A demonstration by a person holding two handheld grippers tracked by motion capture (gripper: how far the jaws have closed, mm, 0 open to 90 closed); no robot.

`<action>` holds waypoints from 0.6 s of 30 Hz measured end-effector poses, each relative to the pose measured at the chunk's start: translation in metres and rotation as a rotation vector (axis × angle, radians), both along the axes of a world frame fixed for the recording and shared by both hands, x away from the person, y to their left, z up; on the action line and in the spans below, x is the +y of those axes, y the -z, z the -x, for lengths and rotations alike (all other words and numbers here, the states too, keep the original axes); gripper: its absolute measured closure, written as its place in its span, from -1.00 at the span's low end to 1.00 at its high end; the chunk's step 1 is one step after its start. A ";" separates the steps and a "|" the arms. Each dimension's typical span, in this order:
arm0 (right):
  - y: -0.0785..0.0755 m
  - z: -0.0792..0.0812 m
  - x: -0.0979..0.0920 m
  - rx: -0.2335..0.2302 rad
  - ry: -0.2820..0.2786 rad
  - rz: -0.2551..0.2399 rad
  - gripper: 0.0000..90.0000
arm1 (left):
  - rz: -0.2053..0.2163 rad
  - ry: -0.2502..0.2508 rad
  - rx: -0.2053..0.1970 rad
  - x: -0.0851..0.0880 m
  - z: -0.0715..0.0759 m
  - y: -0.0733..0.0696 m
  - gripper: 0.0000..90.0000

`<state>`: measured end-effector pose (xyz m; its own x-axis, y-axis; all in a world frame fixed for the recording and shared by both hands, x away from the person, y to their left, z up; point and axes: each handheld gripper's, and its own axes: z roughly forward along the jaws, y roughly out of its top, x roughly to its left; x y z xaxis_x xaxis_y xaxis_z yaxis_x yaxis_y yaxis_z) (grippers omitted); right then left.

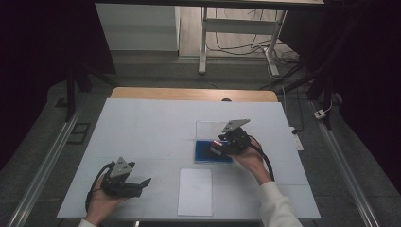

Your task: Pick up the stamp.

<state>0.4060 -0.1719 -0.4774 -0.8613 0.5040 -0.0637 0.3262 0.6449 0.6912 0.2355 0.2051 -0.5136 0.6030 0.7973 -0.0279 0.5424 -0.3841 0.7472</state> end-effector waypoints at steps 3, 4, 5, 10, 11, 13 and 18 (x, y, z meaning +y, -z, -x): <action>0.001 0.000 0.001 0.002 -0.003 0.011 0.18 | 0.000 -0.001 0.000 0.000 0.000 0.000 -0.66; 0.001 -0.001 0.001 0.007 -0.003 0.007 0.23 | -0.001 -0.003 -0.001 0.000 0.000 0.000 -0.66; 0.001 -0.001 0.001 0.007 -0.003 0.007 0.23 | 0.000 -0.003 0.000 0.000 0.000 0.000 -0.66; 0.002 -0.001 0.001 0.013 -0.002 0.008 0.32 | 0.001 -0.006 -0.001 0.001 0.000 0.000 -0.66; 0.002 -0.001 0.001 0.014 -0.003 0.010 0.34 | 0.001 -0.007 -0.002 0.001 0.000 0.000 -0.66; 0.003 -0.002 0.002 0.024 -0.010 0.022 0.47 | 0.001 -0.007 -0.002 0.001 0.000 0.000 -0.66; 0.003 -0.001 0.003 0.024 -0.019 0.022 0.53 | -0.002 -0.008 -0.002 0.002 0.000 0.000 -0.66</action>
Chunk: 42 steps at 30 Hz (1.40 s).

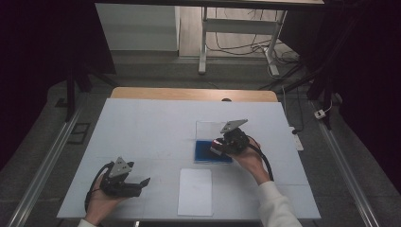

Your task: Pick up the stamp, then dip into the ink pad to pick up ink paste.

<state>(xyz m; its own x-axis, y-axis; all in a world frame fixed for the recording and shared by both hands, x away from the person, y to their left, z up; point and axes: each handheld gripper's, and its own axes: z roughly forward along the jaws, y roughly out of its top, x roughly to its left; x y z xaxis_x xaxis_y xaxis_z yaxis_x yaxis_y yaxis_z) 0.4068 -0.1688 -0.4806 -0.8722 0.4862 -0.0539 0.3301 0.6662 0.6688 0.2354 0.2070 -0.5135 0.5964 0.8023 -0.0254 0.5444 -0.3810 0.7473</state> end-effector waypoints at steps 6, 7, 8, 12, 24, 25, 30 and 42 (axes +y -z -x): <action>0.000 0.001 0.001 -0.009 -0.003 0.006 0.54 | -0.005 0.002 0.004 0.000 0.000 0.001 -0.66; 0.000 0.001 0.001 -0.011 -0.002 0.007 0.54 | -0.009 0.000 0.003 0.000 0.000 0.001 -0.66; 0.000 0.001 0.001 -0.019 0.001 0.012 0.54 | -0.011 -0.001 0.004 -0.001 0.000 0.001 -0.66; -0.002 0.002 0.000 -0.033 0.003 0.003 0.54 | -0.018 -0.006 0.010 -0.001 0.000 0.002 -0.66; -0.023 0.011 -0.001 -0.065 -0.014 -0.058 0.55 | -0.015 -0.007 0.009 0.000 0.000 0.001 -0.65; -0.024 0.012 -0.001 -0.067 -0.018 -0.059 0.55 | -0.016 -0.009 0.008 0.000 0.001 0.001 -0.65; -0.029 0.015 0.002 -0.064 -0.022 -0.072 0.55 | -0.013 -0.010 0.008 0.002 0.001 0.001 -0.65; -0.025 0.015 0.009 -0.047 -0.035 -0.040 0.55 | -0.015 -0.008 0.008 0.002 0.002 0.001 -0.65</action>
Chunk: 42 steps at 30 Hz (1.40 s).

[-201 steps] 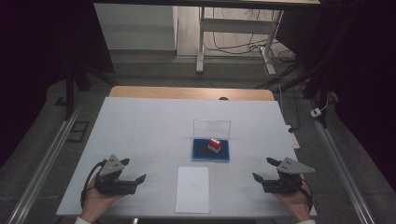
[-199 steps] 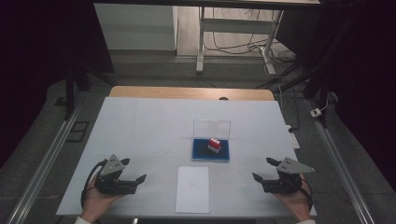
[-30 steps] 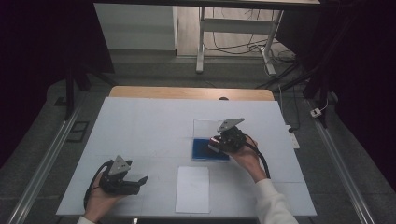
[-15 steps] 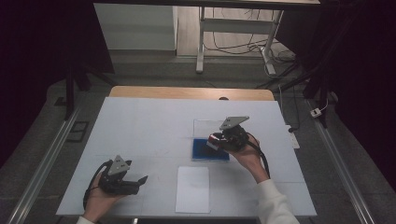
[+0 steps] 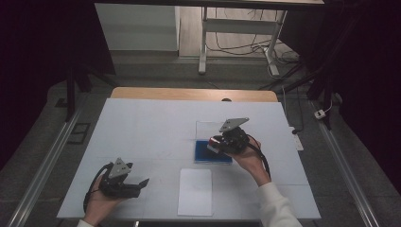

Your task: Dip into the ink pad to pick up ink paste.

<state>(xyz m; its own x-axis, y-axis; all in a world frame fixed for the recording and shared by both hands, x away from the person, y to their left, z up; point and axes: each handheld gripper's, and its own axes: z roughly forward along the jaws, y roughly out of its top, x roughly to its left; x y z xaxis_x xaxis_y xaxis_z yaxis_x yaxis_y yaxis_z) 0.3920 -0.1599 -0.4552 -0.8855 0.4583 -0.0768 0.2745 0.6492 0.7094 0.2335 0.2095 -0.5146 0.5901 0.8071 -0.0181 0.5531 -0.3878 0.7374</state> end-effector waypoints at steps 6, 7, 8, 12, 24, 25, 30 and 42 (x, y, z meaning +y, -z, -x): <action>0.009 -0.003 0.004 0.013 0.002 0.058 0.55 | -0.001 0.001 0.003 0.000 0.000 0.000 -0.65; 0.009 -0.003 0.004 0.014 0.004 0.064 0.55 | -0.001 0.001 0.002 0.000 0.000 0.000 -0.65; 0.010 -0.003 0.004 0.017 0.005 0.067 0.55 | -0.003 0.002 0.002 0.000 0.000 0.000 -0.65; 0.012 -0.003 0.006 0.013 0.011 0.083 0.55 | -0.004 0.000 0.003 0.000 0.000 0.001 -0.65; 0.019 -0.005 0.011 0.013 0.016 0.123 0.55 | -0.007 0.000 0.003 0.001 0.000 0.001 -0.65; 0.019 -0.005 0.011 0.012 0.017 0.124 0.55 | -0.007 -0.001 0.002 0.001 0.000 0.001 -0.65; 0.019 -0.005 0.012 0.007 0.017 0.124 0.55 | -0.009 0.000 0.002 0.001 0.000 0.001 -0.65; 0.021 -0.007 0.011 0.019 0.027 0.121 0.55 | -0.011 0.002 0.005 0.001 0.000 0.001 -0.65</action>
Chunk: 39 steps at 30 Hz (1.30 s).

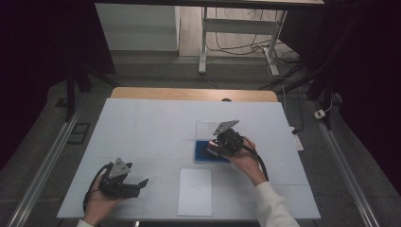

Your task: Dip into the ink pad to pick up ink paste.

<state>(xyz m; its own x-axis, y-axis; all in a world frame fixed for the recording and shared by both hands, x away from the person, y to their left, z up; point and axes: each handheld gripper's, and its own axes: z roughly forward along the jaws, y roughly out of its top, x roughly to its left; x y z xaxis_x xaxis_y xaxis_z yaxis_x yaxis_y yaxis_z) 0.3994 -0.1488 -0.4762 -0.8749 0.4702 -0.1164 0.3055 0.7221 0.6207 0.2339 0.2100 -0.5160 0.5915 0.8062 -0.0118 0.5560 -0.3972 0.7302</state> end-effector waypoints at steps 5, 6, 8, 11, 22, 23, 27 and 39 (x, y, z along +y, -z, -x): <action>0.000 0.000 0.000 0.010 0.004 0.004 0.55 | -0.002 0.000 0.000 0.000 0.000 0.000 -0.65; 0.000 -0.001 -0.001 0.011 0.003 0.006 0.55 | -0.002 0.000 0.001 0.000 0.000 0.000 -0.65; 0.000 -0.001 -0.001 0.017 0.006 0.002 0.55 | -0.005 0.000 0.002 0.000 0.000 0.001 -0.65; 0.000 -0.002 -0.002 0.025 0.010 0.000 0.55 | -0.006 0.001 0.002 0.000 0.000 0.001 -0.65; 0.002 -0.002 0.001 0.044 0.022 0.028 0.56 | -0.010 0.004 0.005 -0.001 0.000 0.002 -0.65; 0.002 -0.002 0.001 0.044 0.024 0.027 0.56 | -0.011 0.004 0.005 -0.001 0.000 0.002 -0.65; 0.004 -0.003 0.000 0.043 0.024 0.012 0.57 | -0.016 0.003 0.004 -0.002 0.001 0.002 -0.65; 0.006 0.000 0.000 0.028 0.021 0.017 0.57 | -0.013 0.006 0.004 -0.001 0.001 0.001 -0.65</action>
<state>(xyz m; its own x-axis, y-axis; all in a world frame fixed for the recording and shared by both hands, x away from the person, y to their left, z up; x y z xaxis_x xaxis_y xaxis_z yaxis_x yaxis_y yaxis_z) 0.3993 -0.1488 -0.4818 -0.8678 0.4866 -0.1005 0.3377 0.7260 0.5991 0.2327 0.2086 -0.5173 0.5961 0.8029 -0.0041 0.5568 -0.4097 0.7225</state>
